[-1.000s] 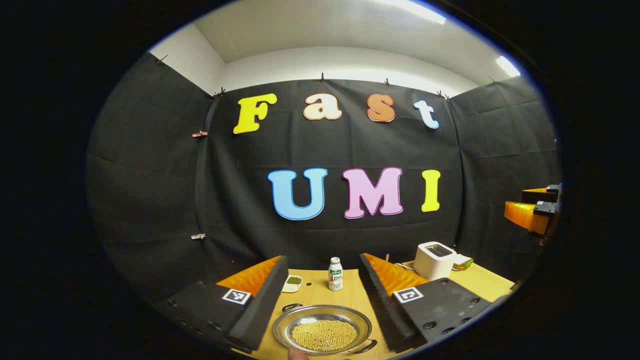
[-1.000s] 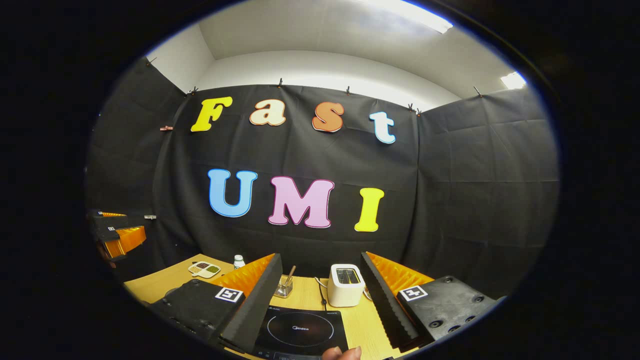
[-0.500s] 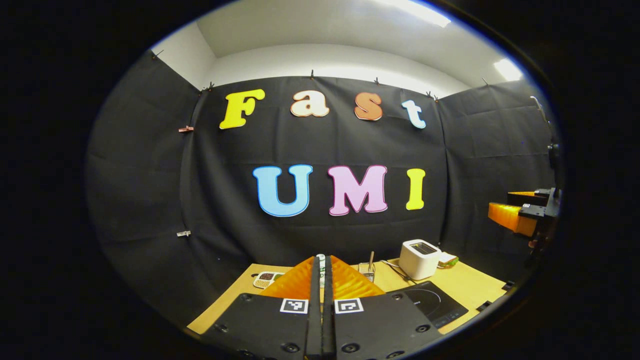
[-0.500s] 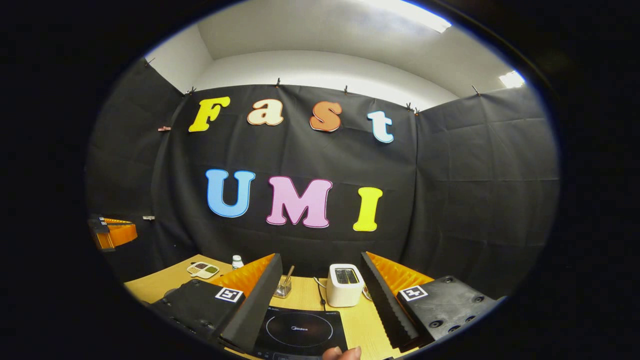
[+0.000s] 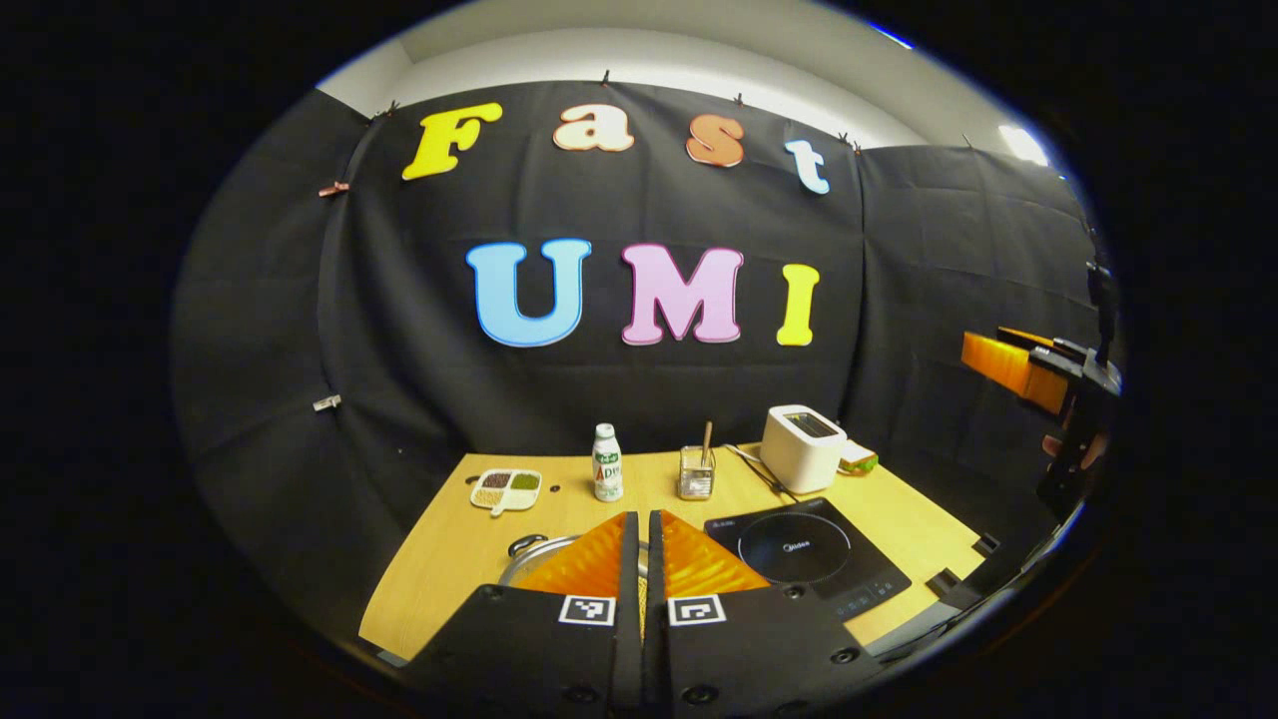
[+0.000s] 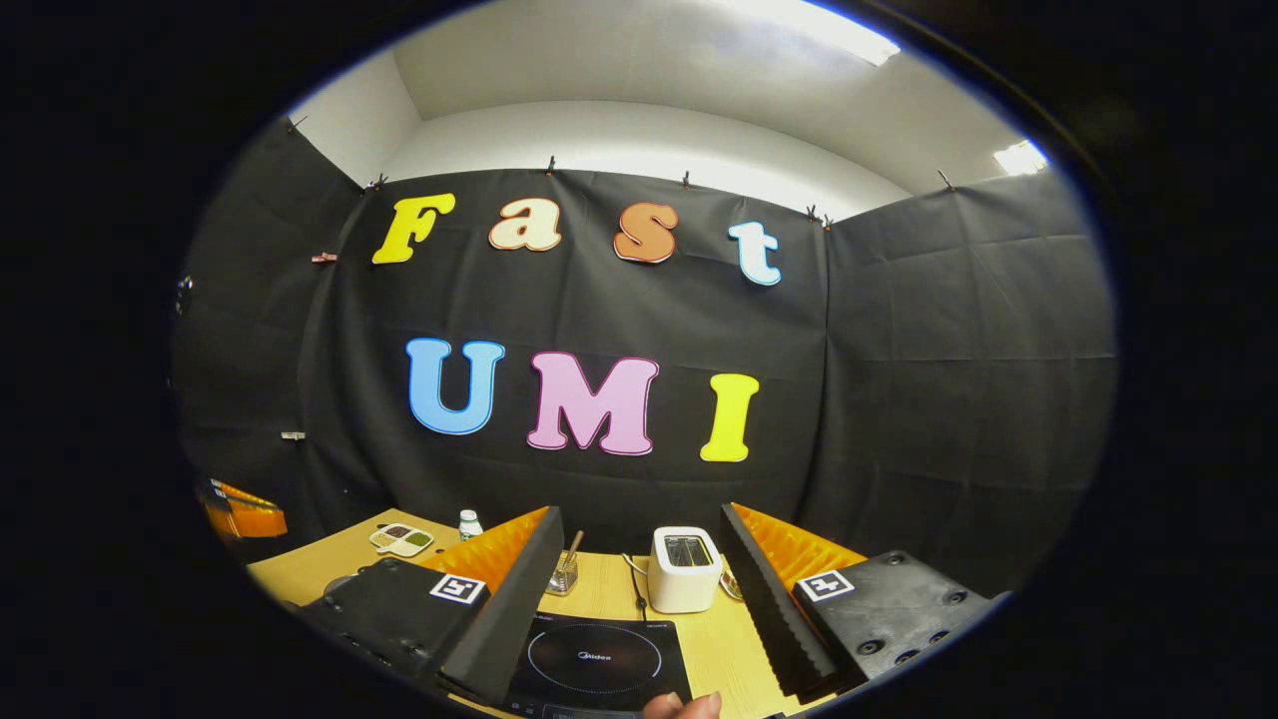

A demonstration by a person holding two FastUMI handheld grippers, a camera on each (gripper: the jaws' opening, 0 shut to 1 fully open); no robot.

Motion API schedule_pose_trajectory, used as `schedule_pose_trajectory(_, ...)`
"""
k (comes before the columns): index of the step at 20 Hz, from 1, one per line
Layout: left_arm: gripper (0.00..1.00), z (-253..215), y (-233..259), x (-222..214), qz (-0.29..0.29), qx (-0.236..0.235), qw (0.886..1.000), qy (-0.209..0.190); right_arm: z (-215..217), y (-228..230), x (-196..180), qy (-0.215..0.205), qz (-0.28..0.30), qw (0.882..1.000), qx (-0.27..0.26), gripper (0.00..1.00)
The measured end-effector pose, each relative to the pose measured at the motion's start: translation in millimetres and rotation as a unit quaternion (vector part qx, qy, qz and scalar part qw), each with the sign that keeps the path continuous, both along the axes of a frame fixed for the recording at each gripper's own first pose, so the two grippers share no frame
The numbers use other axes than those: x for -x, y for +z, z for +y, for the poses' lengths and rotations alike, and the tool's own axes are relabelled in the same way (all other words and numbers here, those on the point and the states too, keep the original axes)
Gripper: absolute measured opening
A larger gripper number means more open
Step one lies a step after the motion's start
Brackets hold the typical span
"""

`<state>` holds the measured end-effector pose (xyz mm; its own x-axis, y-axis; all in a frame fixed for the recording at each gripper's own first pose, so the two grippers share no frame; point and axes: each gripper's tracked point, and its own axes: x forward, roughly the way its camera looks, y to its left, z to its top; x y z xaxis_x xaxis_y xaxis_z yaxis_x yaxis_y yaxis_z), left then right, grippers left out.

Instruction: First push the handle of the pot to place it horizontally, then grasp the pot with both hands and set it on the induction cooktop.

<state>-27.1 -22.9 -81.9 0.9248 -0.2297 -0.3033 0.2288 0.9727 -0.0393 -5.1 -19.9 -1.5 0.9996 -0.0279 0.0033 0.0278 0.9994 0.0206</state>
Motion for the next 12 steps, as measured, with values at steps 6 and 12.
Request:
schedule_pose_trajectory(6,0.05,0,-70,18,0.130,0.009,0.991,-0.034,-2,-1,0,-0.001,-0.001,1.000,0.005,0.97)
schedule_pose_trajectory(12,0.05,-2,-151,51,0.276,-0.017,0.959,-0.058,-8,-5,0,-0.006,0.004,1.000,0.008,0.99)
